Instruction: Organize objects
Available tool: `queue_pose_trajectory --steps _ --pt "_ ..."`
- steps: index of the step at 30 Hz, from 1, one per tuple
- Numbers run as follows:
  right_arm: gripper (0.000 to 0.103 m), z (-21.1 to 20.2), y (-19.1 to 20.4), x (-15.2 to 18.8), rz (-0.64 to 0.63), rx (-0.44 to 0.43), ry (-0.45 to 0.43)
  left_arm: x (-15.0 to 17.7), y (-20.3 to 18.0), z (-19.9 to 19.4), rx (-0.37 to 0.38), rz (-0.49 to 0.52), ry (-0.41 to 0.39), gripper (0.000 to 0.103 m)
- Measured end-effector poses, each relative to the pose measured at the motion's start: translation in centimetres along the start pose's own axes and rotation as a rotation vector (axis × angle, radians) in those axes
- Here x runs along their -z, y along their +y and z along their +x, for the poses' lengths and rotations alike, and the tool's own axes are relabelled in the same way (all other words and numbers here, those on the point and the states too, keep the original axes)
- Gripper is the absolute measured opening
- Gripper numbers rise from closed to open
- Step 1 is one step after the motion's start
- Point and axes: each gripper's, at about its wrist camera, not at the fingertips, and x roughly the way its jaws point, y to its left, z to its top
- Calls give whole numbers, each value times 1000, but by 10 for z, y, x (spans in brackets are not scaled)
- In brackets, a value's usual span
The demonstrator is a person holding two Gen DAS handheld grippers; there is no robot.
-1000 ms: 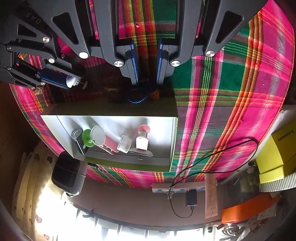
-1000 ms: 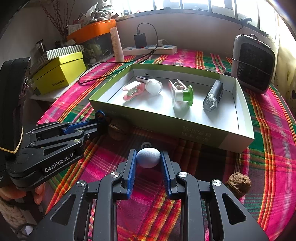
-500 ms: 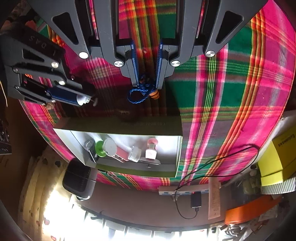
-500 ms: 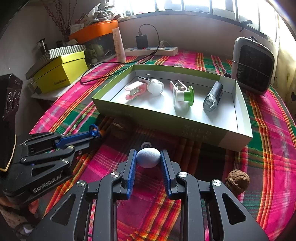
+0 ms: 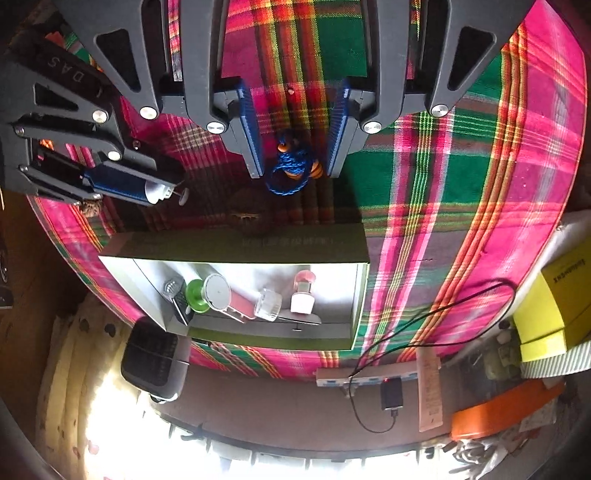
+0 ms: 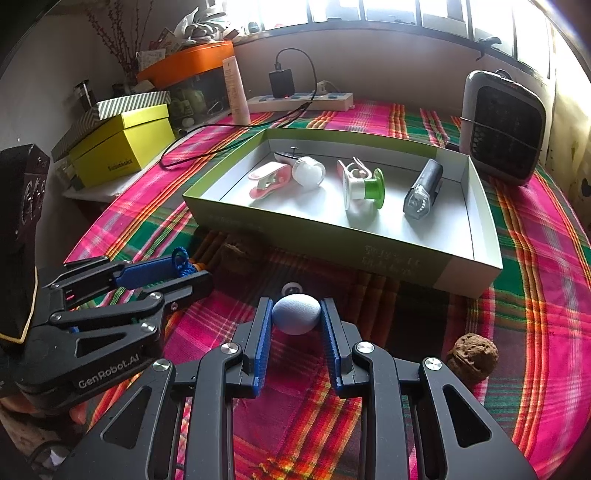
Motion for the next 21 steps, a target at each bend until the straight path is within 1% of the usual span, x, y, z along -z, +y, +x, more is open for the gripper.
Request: queue_pose_trajectory --steps 4,6,8,21 --pt "27 0 0 0 -3 0 -1 -1 0 1 -17 4 1 28" --pt "27 0 0 0 -2 0 -1 0 1 1 -21 -2 0 22" --pt "27 0 0 0 -1 0 0 -1 2 1 -20 -8 0 21" --pt "27 1 1 0 -7 4 2 0 2 0 -17 -1 -2 17"
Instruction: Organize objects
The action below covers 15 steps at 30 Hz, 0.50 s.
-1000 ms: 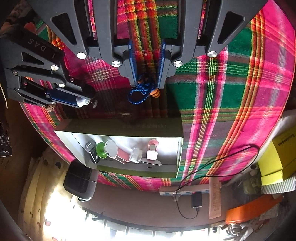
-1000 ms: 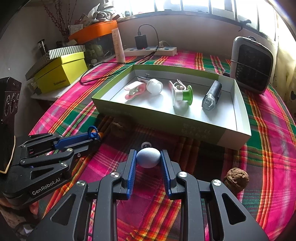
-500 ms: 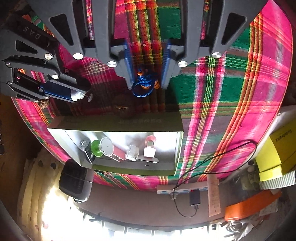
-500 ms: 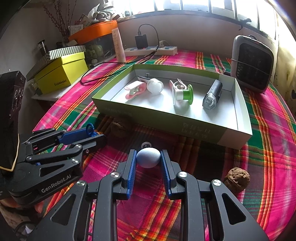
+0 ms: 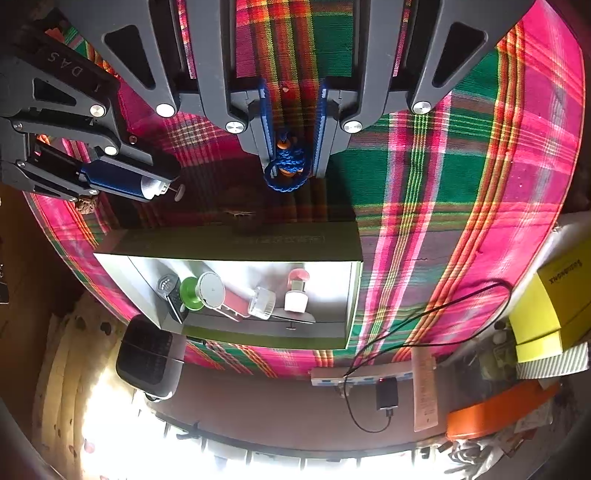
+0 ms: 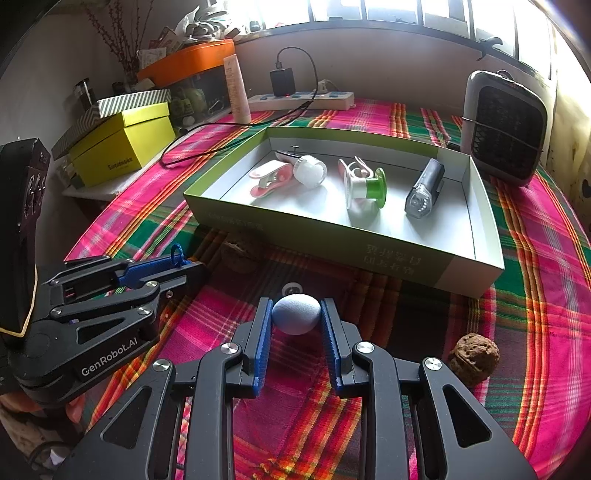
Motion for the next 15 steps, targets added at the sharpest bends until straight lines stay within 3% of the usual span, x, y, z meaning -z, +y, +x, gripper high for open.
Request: queue_pose_trajectory --steps 15 --pt "27 -5 0 -4 15 12 -22 1 -5 -5 8 7 -7 17"
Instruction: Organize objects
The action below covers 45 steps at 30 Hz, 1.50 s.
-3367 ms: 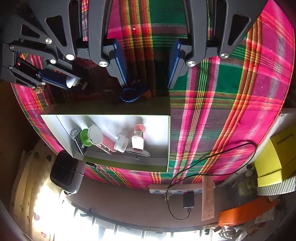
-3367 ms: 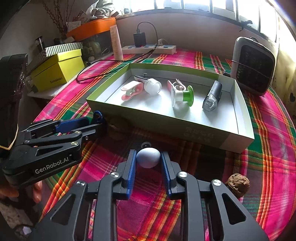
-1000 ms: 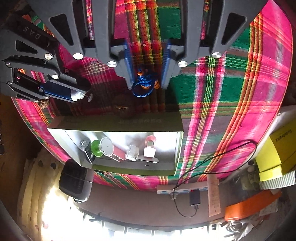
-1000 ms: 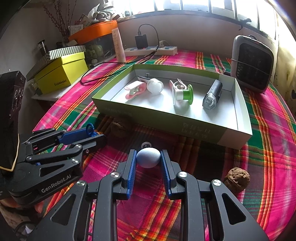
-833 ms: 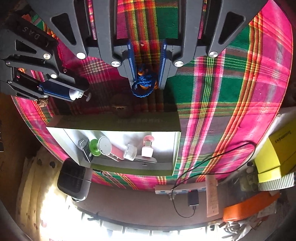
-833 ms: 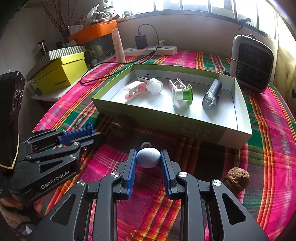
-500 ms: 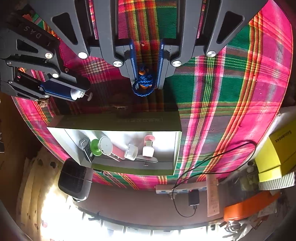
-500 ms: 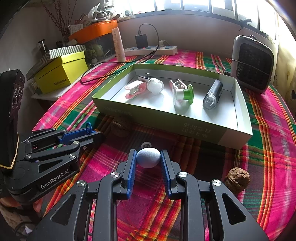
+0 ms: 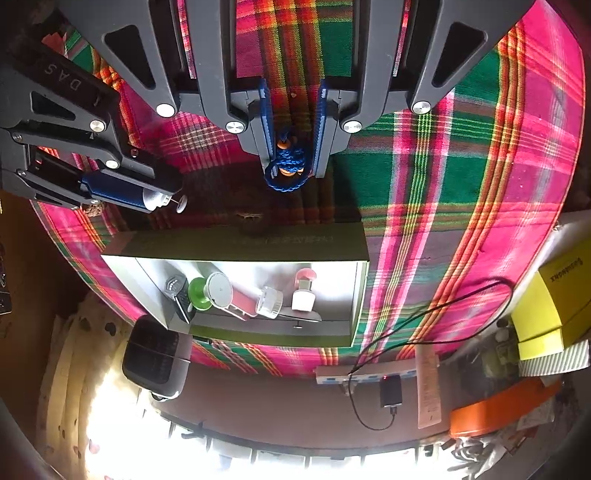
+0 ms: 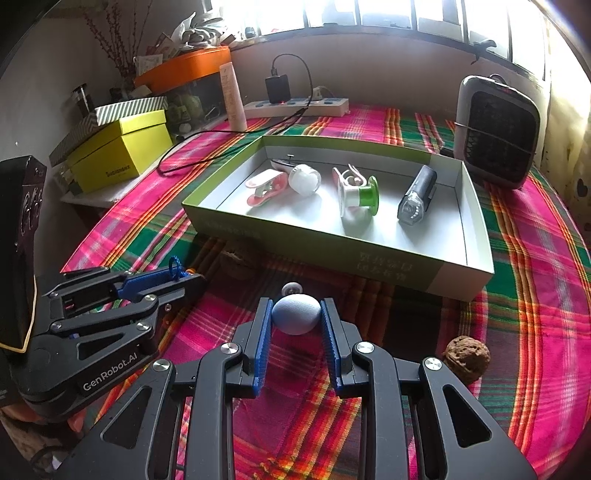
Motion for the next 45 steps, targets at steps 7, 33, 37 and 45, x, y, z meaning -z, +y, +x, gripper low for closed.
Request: queue_pose_trajectory --steps 7,33,37,45 --pt "27 -7 1 -5 9 -6 -22 -6 1 -9 5 10 -18 17" --pt "27 -10 2 -42 -6 10 -78 -52 10 -13 31 -4 -87 17" --pt "27 -7 3 -46 -13 14 -77 -57 12 -8 33 -2 -84 17" --pt "27 1 0 -58 -15 23 -76 -68 14 1 40 -6 -81 17"
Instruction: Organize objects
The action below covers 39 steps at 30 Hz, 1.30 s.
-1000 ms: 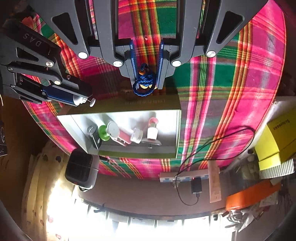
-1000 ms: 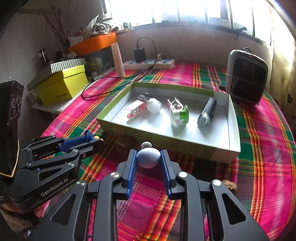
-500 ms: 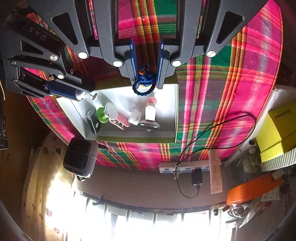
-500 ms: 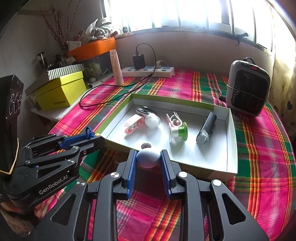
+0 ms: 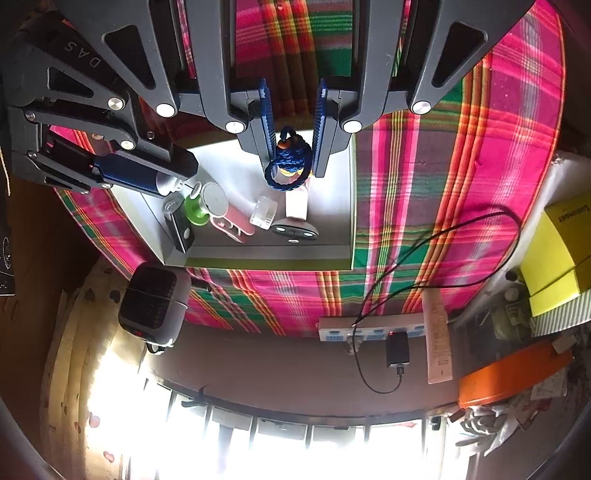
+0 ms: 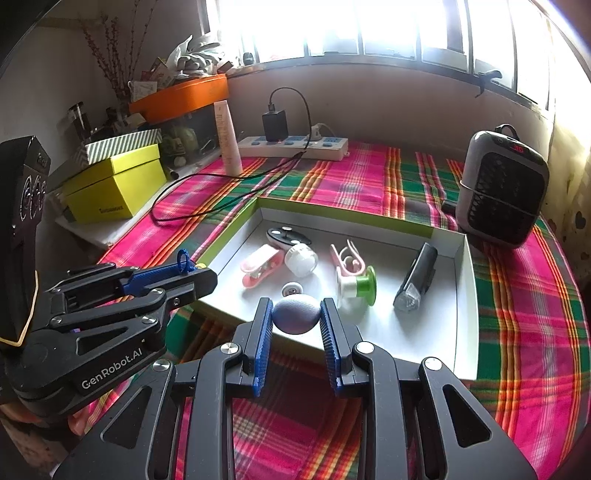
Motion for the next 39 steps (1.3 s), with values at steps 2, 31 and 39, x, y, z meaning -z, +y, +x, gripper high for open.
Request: queue_pose_trajectory --steps 2,31,39 --pt "27 3 -1 -3 -1 2 -1 -2 0 3 2 3 1 17" --pt "27 47 -17 -15 -6 -50 81 -5 1 40 -4 8 71 17" --pt "27 53 -17 -13 -17 -53 103 -4 1 44 -9 11 82 17"
